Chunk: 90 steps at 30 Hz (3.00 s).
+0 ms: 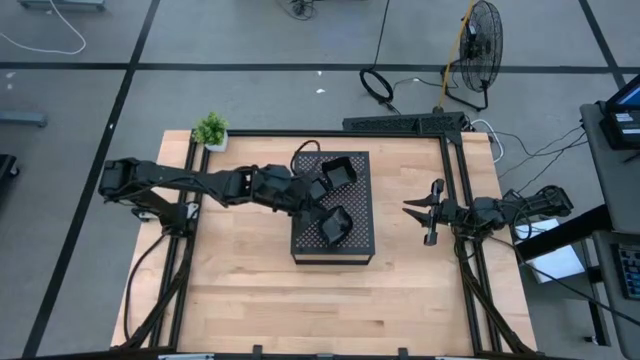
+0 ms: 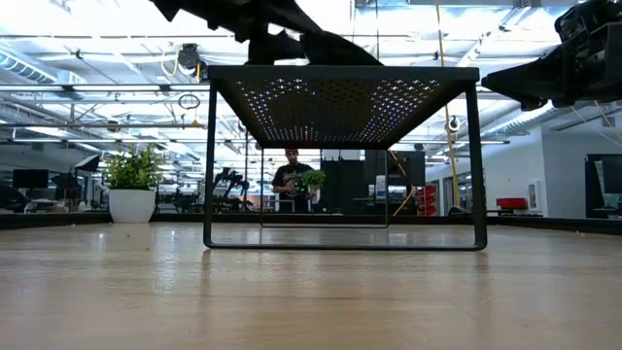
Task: Pick & Place Mini shaped plates
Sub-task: Stack the black leaf shaped plate on top of the black leaf shaped plates on the shelf, then return to Home Position
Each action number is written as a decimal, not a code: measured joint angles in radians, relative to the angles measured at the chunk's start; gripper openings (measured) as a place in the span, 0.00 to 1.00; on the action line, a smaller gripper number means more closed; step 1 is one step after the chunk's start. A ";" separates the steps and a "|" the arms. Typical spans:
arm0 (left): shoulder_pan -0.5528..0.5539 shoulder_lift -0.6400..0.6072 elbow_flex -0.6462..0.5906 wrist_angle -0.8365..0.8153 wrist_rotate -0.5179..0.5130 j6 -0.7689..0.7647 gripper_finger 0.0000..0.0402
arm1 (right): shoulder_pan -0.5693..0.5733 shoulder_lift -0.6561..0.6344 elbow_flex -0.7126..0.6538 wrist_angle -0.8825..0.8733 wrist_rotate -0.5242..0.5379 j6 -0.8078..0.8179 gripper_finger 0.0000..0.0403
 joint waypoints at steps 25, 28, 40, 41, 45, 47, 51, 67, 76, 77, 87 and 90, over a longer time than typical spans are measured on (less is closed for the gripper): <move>0.064 -0.566 0.154 -0.728 -0.275 0.371 0.44 | 0.000 0.000 0.000 0.000 0.000 0.000 0.18; 0.048 -0.788 -0.080 -0.487 -0.325 0.411 0.44 | 0.000 0.000 0.000 0.000 0.000 0.000 0.18; 0.044 -1.342 -0.868 0.117 -0.343 0.350 0.44 | 0.000 0.000 0.000 0.000 0.000 0.000 0.18; 0.044 -1.352 -0.905 0.138 -0.342 0.348 0.44 | 0.000 0.000 0.000 0.000 0.000 0.000 0.18; 0.044 -1.360 -1.022 0.247 -0.342 0.360 0.44 | 0.000 0.000 0.000 0.000 0.000 0.000 0.18; 0.044 -1.354 -1.028 0.208 -0.346 0.360 0.44 | 0.000 0.000 0.000 0.000 0.000 0.000 0.18; 0.044 -1.332 -1.027 0.208 -0.349 0.389 0.44 | 0.000 0.000 0.000 0.000 0.000 0.000 0.18; 0.044 -1.308 -1.027 0.199 -0.368 0.439 0.44 | 0.000 0.000 0.000 0.000 0.000 0.000 0.18; 0.044 -1.308 -1.027 0.200 -0.368 0.442 0.44 | 0.000 0.000 0.000 0.000 0.000 0.000 0.18; 0.044 -1.308 -1.027 0.200 -0.368 0.440 0.44 | 0.000 0.000 0.000 0.000 0.000 0.000 0.18; 0.044 -1.308 -1.027 0.200 -0.368 0.438 0.44 | 0.000 0.000 0.000 0.000 0.000 0.000 0.18; 0.044 -1.308 -1.027 0.200 -0.368 0.441 0.44 | 0.000 0.000 0.000 0.000 0.000 0.000 0.18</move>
